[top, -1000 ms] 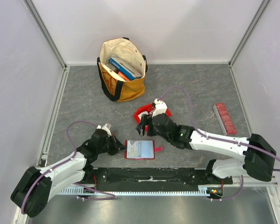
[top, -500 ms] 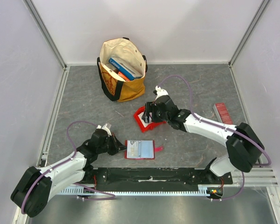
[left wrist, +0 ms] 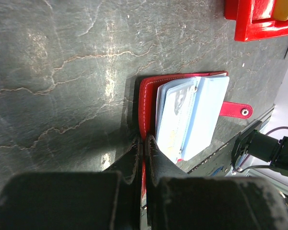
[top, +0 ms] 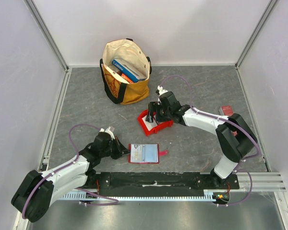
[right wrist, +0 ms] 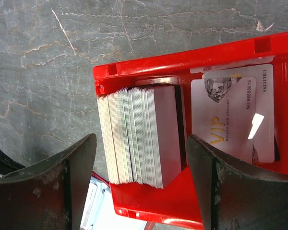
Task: Put the credit cards into the card holder
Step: Pick up the credit card from the storage box.
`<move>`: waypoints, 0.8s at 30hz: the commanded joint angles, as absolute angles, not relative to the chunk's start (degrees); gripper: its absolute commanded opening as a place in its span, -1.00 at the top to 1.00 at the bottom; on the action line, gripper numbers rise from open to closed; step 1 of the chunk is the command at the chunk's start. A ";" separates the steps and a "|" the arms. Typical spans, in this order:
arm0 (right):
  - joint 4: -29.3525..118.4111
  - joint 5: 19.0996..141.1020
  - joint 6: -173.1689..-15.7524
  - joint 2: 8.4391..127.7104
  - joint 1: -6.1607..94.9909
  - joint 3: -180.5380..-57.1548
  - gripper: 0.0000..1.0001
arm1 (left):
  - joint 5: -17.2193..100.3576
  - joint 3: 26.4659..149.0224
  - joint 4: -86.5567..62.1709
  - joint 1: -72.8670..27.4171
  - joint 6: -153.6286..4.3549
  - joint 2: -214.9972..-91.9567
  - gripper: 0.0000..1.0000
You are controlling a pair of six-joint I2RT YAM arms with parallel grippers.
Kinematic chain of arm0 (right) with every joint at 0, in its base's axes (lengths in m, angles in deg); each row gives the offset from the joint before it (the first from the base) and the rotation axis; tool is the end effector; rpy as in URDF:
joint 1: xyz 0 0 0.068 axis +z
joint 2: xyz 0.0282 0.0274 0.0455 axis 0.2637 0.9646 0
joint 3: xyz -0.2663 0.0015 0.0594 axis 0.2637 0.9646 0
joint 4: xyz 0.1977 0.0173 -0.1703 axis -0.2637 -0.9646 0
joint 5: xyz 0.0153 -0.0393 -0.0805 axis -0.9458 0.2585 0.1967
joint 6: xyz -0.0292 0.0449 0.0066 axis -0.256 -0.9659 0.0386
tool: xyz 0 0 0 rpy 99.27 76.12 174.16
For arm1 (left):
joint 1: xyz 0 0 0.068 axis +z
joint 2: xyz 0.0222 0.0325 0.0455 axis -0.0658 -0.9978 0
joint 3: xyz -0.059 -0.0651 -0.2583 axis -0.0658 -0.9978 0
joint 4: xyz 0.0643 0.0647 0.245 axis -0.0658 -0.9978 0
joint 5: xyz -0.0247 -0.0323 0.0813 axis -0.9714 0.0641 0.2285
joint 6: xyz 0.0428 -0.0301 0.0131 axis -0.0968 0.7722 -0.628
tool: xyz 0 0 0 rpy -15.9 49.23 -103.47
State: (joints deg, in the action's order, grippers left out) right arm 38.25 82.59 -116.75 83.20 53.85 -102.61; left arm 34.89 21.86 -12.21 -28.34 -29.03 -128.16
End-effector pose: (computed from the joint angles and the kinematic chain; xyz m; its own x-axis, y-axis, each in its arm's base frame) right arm 0.2793 0.2268 0.2016 -0.7985 -0.0171 -0.6017 -0.3242 0.8545 0.4059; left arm 0.1221 -0.0875 0.1176 -0.8741 -0.4102 -0.2603 -0.1071 0.6853 -0.7203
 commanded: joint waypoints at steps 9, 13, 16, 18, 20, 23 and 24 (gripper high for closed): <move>41.08 73.51 -115.51 88.33 52.38 -107.02 -0.64 | 36.74 24.01 -11.84 -28.39 -29.97 -129.75 0.97; 41.17 72.80 -115.51 88.07 52.12 -106.93 -0.60 | 36.73 23.92 -11.84 -28.39 -29.88 -129.66 0.97; 41.17 72.63 -115.42 87.54 51.76 -106.85 -0.51 | 36.65 23.92 -11.84 -28.39 -29.88 -129.66 0.96; 41.26 72.19 -115.51 87.19 51.50 -106.93 -0.41 | 36.65 24.01 -11.84 -28.39 -29.88 -129.66 0.97; 41.26 71.83 -115.51 86.93 51.32 -106.93 -0.34 | 36.56 24.10 -11.84 -28.39 -29.88 -129.57 0.97; 41.34 71.92 -115.51 86.49 50.97 -106.76 -0.29 | 36.47 24.10 -11.84 -28.39 -29.88 -129.66 0.96; 41.26 71.92 -115.51 86.31 50.97 -106.58 -0.26 | 36.56 24.19 -11.84 -28.39 -29.88 -129.66 0.96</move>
State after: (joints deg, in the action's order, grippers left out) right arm 39.91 73.55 -116.07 88.14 51.28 -104.66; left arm 34.91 22.47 -12.23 -28.34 -29.03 -129.36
